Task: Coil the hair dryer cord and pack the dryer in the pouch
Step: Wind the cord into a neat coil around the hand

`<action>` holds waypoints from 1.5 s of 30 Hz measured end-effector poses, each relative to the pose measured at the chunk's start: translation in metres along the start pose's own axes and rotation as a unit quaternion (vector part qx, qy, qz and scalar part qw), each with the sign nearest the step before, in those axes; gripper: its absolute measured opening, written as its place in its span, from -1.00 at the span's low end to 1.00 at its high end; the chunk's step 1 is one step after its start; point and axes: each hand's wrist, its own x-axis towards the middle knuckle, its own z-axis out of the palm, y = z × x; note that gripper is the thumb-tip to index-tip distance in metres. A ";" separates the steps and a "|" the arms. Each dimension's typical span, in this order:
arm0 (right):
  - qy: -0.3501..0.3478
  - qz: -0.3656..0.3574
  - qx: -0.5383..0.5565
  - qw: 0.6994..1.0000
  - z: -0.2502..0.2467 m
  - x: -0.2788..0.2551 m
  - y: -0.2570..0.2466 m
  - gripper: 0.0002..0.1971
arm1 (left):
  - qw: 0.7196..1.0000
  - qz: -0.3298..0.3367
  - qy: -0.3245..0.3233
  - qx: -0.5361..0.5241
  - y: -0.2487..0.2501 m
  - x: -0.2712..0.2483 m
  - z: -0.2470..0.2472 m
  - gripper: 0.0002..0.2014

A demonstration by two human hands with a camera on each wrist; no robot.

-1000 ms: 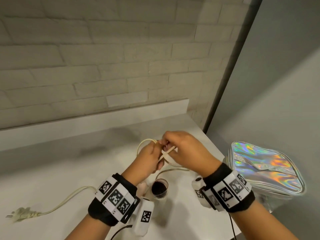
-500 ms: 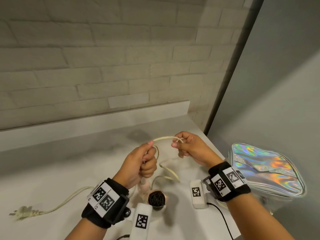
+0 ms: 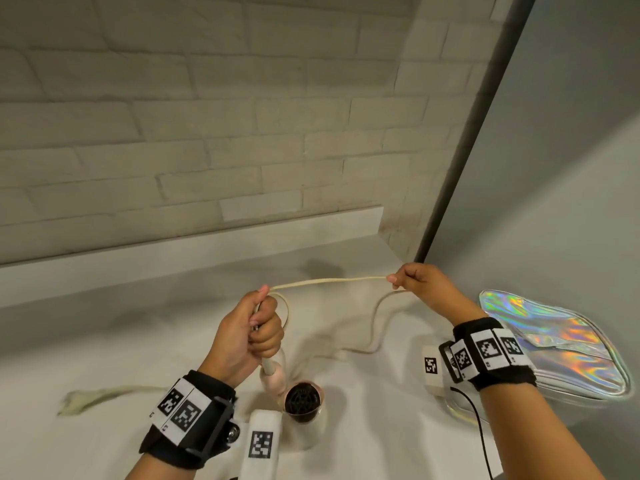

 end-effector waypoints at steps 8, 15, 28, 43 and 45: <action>0.008 -0.101 -0.149 0.984 0.072 -0.015 -0.031 -0.79 | 0.999 0.026 0.018 0.018 -0.006 0.012 0.012 -0.51; -0.143 -0.296 -0.219 0.919 0.087 -0.060 -0.076 -0.82 | 0.983 0.053 0.110 0.138 -0.005 0.032 0.022 -0.39; 0.086 -0.092 -0.043 0.991 0.011 -0.019 -0.085 -0.89 | 0.955 -0.049 -0.094 0.278 -0.006 0.003 0.029 -0.37; 0.052 -0.015 0.181 0.982 0.013 -0.002 -0.058 -0.68 | 0.995 -0.040 -0.011 0.096 -0.001 0.004 0.000 -0.53; 0.012 -0.053 0.117 0.992 0.032 -0.011 -0.053 -0.76 | 0.998 -0.040 -0.014 0.052 -0.002 0.008 -0.001 -0.52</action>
